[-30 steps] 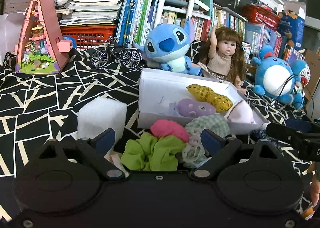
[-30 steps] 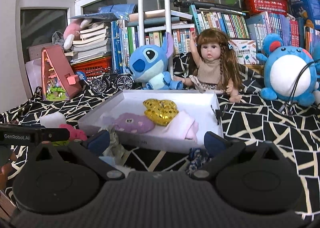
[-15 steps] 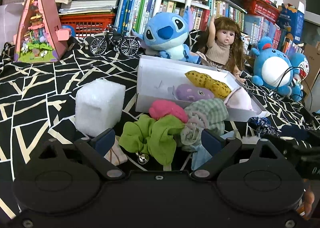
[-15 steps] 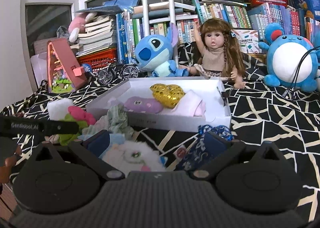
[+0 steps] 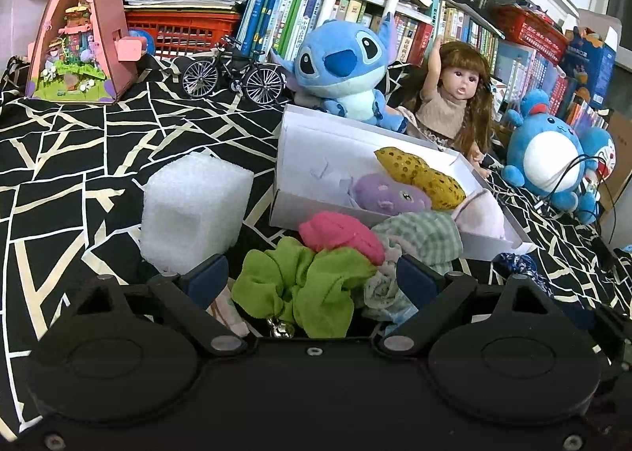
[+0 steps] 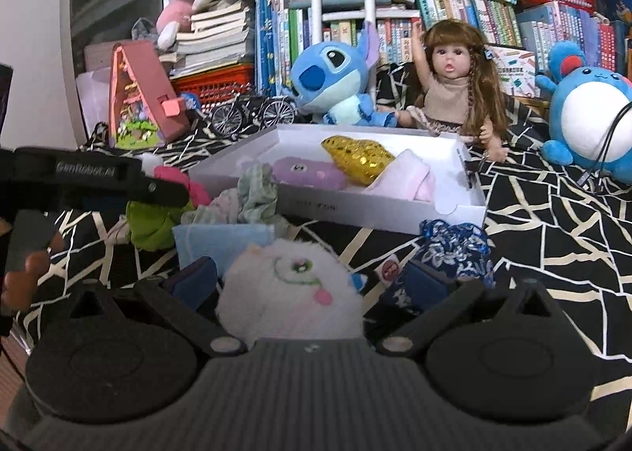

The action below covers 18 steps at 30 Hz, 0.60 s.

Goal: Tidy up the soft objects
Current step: 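Move the right tool toward the white fluffy toy while the left tool approaches the green cloth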

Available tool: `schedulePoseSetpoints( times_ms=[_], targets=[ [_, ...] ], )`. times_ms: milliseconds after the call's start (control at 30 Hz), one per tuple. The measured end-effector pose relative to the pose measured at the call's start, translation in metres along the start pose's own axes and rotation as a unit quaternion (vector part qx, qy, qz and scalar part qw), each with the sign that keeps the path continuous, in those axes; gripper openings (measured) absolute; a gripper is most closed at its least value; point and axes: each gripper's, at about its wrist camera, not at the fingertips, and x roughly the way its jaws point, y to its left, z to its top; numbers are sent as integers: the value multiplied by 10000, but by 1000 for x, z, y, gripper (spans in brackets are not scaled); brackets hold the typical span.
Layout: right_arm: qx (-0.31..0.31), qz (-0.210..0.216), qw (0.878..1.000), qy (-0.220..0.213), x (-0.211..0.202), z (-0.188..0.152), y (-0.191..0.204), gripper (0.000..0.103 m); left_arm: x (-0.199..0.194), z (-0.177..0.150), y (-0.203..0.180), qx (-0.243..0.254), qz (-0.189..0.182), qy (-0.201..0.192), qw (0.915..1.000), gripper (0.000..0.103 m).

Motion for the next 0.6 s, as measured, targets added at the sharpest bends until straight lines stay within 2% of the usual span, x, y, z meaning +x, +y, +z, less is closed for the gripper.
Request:
schedulePoseSetpoints(
  times_ms=[600],
  targets=[
    [-19, 137, 9997, 184, 9, -5, 5, 103, 0, -10, 1, 163, 54, 113, 9998, 75]
  ],
)
